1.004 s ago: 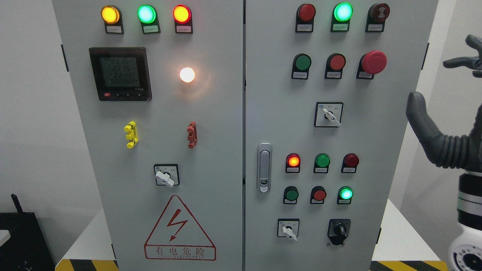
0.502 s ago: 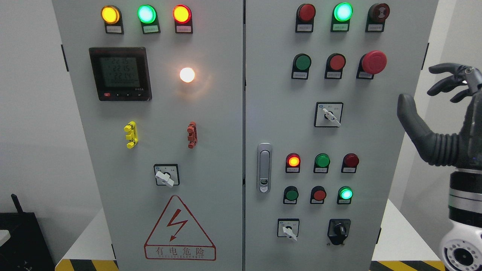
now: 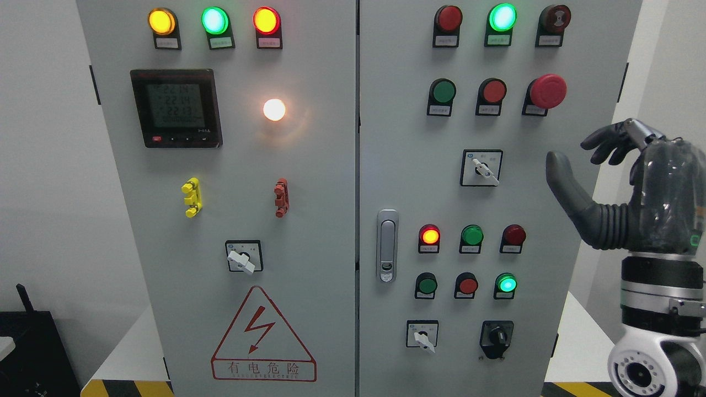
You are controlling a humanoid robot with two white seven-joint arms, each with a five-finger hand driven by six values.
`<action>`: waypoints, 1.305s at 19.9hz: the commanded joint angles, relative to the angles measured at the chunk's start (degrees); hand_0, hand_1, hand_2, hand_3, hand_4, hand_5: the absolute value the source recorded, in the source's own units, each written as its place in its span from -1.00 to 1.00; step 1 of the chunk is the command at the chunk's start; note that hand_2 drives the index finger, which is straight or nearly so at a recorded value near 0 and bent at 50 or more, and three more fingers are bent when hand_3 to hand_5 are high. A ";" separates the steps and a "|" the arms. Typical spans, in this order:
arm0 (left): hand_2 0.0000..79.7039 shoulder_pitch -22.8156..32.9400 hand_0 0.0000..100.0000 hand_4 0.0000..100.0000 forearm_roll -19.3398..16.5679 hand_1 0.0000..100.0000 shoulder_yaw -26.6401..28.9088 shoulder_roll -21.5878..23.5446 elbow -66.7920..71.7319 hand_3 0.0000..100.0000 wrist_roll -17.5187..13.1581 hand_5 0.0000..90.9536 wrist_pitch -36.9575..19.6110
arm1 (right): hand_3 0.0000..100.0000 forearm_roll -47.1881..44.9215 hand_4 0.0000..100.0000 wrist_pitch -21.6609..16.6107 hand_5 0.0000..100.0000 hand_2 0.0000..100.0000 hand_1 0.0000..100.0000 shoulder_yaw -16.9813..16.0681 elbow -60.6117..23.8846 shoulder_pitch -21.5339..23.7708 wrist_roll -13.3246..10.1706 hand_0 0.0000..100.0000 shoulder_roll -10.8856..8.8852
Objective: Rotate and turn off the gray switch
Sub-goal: 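Raise the right hand and move it toward the white rotary switch, then pinch the white rotary switch knob with right thumb and fingers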
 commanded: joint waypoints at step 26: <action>-1.00 0.00 -0.76 -1.00 -0.44 -0.22 1.76 0.00 1.32 -1.00 -0.22 -1.00 0.05 | 0.68 5.68 0.74 3.67 1.00 0.30 -0.26 5.30 9.94 -1.11 0.10 -0.77 6.04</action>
